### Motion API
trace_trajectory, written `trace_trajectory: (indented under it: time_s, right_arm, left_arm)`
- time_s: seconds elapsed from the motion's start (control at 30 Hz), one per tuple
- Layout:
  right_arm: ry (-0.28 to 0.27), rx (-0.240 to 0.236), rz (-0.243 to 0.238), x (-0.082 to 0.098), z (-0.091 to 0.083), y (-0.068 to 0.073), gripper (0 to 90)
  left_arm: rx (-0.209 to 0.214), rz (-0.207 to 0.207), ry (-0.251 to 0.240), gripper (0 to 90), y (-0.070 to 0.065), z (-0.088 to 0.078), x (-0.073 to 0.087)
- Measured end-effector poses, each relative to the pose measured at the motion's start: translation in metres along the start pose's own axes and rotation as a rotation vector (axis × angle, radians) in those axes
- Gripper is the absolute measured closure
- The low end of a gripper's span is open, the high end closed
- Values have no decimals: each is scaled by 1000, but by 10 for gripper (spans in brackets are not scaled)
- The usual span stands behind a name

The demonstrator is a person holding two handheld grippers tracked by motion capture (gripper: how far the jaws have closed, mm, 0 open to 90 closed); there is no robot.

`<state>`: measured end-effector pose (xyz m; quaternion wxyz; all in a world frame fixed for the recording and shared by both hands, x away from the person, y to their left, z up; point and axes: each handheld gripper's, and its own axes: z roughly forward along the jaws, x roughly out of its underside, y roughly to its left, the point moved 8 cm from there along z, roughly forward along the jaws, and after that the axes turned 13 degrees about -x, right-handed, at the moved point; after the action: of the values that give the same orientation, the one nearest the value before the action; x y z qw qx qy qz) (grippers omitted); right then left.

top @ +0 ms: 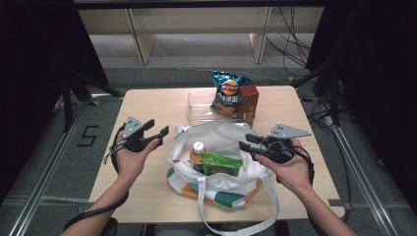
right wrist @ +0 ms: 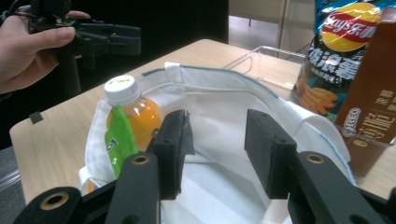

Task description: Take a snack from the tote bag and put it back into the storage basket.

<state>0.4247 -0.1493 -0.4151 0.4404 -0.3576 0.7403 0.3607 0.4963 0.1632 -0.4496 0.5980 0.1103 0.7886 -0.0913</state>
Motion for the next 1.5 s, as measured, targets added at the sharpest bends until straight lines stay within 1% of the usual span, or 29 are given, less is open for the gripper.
trace_trajectory:
  time_s: [0.03,0.1,0.13,0.2,0.23,0.33,0.43,0.47,0.53,0.57,0.63,0.67,0.7,0.73,0.77,0.8,0.87,0.93,0.97,1.03,1.07,1.17,1.2,1.27,1.3,1.37,1.43,1.47,1.5]
  right_arm:
    - [-4,-14,-7,0,1,1,586]
    - [6,-4,-15,1,0,1,582]
    - [5,-9,2,1,0,4,582]
    - [-8,-27,-31,1,2,3,580]
    - [-11,-25,-3,2,2,4,577]
    - [-15,-29,-20,2,2,4,576]
    - [-14,-32,-21,1,1,5,575]
    - [-13,-32,-3,1,1,7,574]
    - [-18,-47,-10,1,3,9,572]
    - [-14,-40,-18,1,2,9,572]
    - [-5,-49,-11,3,4,12,571]
    - [-6,-63,8,4,5,15,569]
    - [3,-61,-11,5,6,14,564]
    - [9,-56,-12,7,6,16,561]
    - [11,-76,6,8,7,19,556]
    - [17,-70,7,9,7,20,552]
    - [21,-90,-23,9,9,20,549]
    - [38,-89,10,12,9,23,540]
    - [38,-89,10,12,9,23,540]
    - [47,-115,10,16,14,26,522]
    - [62,-119,-13,17,15,24,523]
    - [93,-117,-9,22,17,26,525]
    - [88,-113,-24,22,18,25,527]
    - [103,-121,-23,24,20,25,530]
    - [104,-112,-6,25,19,26,533]
    - [102,-123,-4,26,21,26,538]
    - [120,-116,-27,29,22,23,559]
    - [116,-113,9,31,23,25,569]
    - [131,-122,-11,32,22,24,580]
  left_arm:
    - [-1,-1,0,356,0,0,0]
    - [1,2,-2,356,0,-1,-1]
    - [0,3,-3,356,0,-1,-1]
    - [1,1,-4,356,-1,0,-1]
    - [1,2,-4,356,-1,0,-1]
    - [-2,1,-5,356,0,0,-2]
    - [-2,0,0,356,-1,0,-1]
    - [-1,1,0,356,-1,0,-1]
    - [0,1,-1,356,-1,0,-1]
    - [1,2,-2,356,-1,0,-1]
    - [4,2,-7,355,-1,0,-2]
    - [-1,3,-2,355,-1,-1,-1]
    - [-1,3,-3,355,-1,-1,-2]
    - [-2,5,-5,355,0,-1,-2]
    - [-2,5,-5,355,0,-1,-2]
    - [-3,3,-5,355,0,-1,-2]
    - [-1,6,-2,355,-1,-1,-1]
    - [3,4,-6,355,-1,0,-1]
    - [-1,8,-1,355,-1,-1,-1]
    - [0,6,-2,355,0,-1,-1]
    - [1,4,-2,355,0,-1,-1]
    - [1,4,-3,355,0,-1,-1]
    - [1,2,-6,355,-1,-1,-2]
    - [1,2,-6,355,-1,-1,-2]
    - [2,2,-6,355,-1,-1,-2]
    - [2,2,-5,355,-1,-1,-2]
    - [3,5,-3,355,-1,-1,-2]
    - [3,6,-3,355,-1,-1,-2]
    - [3,6,-3,355,-1,-1,-2]
